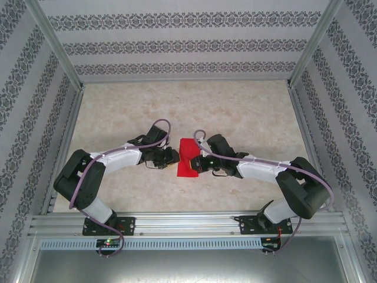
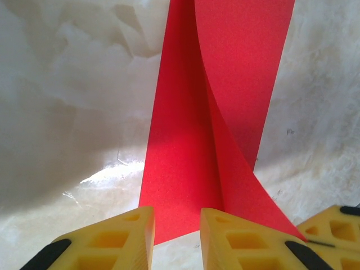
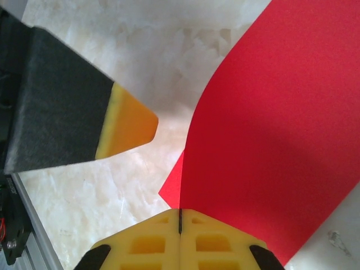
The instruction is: Fold a paper plane with a square sheet of paper (pick it up from the middle)
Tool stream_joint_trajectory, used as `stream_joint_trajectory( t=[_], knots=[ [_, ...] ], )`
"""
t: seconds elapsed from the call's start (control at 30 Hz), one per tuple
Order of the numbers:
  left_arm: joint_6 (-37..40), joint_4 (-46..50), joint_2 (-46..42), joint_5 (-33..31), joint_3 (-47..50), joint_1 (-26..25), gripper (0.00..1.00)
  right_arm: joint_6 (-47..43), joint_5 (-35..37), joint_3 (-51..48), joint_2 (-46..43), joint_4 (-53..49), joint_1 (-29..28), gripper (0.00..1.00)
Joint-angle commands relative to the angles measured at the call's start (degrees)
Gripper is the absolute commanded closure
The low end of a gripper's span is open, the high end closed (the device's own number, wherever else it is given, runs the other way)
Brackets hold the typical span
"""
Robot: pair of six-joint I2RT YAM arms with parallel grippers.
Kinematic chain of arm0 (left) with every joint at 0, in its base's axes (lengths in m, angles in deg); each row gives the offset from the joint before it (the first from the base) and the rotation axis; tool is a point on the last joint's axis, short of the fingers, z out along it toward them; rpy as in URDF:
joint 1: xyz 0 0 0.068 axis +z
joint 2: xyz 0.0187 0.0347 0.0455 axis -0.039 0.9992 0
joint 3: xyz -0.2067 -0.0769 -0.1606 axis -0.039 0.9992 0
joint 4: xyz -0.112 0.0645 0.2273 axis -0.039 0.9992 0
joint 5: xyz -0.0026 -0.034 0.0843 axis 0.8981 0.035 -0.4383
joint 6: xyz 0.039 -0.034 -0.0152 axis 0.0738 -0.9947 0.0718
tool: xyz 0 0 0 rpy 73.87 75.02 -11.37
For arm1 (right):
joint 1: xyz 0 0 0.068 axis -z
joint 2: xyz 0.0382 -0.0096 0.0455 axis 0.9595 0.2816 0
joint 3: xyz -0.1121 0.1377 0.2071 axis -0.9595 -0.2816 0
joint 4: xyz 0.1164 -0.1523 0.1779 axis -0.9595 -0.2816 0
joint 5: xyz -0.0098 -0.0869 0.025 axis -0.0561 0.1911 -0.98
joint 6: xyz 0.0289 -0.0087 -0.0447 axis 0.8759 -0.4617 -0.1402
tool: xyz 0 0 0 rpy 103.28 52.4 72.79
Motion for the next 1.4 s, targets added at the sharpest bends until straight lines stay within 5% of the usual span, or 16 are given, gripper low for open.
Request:
stream_joint_trajectory(
  t=[0.0,0.43,0.67,0.87,1.17,1.37],
  knots=[
    [1.7,1.6,1.7,0.9,-1.9,-1.4,0.73,-0.5,-1.8,0.1,0.8,-2.2,1.3,1.00],
    [2.9,3.8,5.5,0.0,-4.6,-3.4,0.79,-0.5,0.2,1.2,2.6,-6.7,4.0,1.00],
    [2.7,5.7,3.5,-4.1,-4.8,-4.2,0.80,6.9,-0.1,-1.7,3.2,-0.1,3.7,1.00],
    [0.9,7.5,-1.1,-11.3,-2.8,-4.2,0.82,15.9,-1.7,-3.6,5.6,9.7,1.7,1.00],
    [-2.4,13.8,-11.4,-25.5,0.3,-3.8,0.84,20.0,1.0,3.4,7.9,10.9,-4.9,1.00],
    [-4.2,14.1,-17.9,-29.5,3.7,-3.3,0.84,21.2,1.5,6.4,7.5,11.7,-5.6,1.00]
  ],
)
